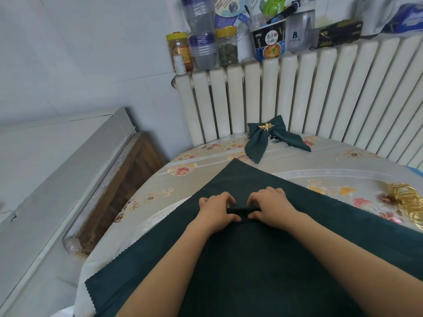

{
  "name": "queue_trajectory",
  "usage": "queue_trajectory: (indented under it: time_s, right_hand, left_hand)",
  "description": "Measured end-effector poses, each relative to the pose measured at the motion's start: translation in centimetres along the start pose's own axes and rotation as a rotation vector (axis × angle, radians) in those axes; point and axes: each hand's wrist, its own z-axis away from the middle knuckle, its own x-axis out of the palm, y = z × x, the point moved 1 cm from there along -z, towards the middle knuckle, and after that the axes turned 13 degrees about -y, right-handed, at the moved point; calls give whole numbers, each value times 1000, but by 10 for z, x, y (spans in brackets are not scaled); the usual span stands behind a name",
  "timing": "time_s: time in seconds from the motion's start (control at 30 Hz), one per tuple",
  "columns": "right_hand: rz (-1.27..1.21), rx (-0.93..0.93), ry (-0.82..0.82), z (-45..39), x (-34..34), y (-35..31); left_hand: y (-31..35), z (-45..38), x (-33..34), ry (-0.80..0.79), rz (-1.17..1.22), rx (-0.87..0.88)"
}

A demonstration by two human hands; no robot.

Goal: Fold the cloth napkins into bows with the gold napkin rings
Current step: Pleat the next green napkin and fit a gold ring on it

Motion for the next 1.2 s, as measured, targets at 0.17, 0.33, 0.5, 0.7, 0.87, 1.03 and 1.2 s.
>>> queue_trajectory:
  time_s: [0.17,0.33,0.5,0.7,0.87,1.03,1.2]
  right_hand:
    - [127,-81,186,18,4,-4]
    - [132,-158,230,37,13,-2]
    - [132,-179,168,52,22,3]
    - [-5,-174,154,64,26,8]
    - [-27,-47,113,61,24,5]
    - [-80,49,20,52,22,2]
    - [130,21,55,54,12,-10]
  left_hand:
    - [6,17,4,166,-230,152]
    - [3,35,21,278,-262,279]
    - [-1,48,31,196,-190,308]
    - [-5,61,31,85,-7,247]
    - [-2,57,38,115,56,119]
    - [0,50,36,110,-6,19]
    - [11,50,26,69,-164,13]
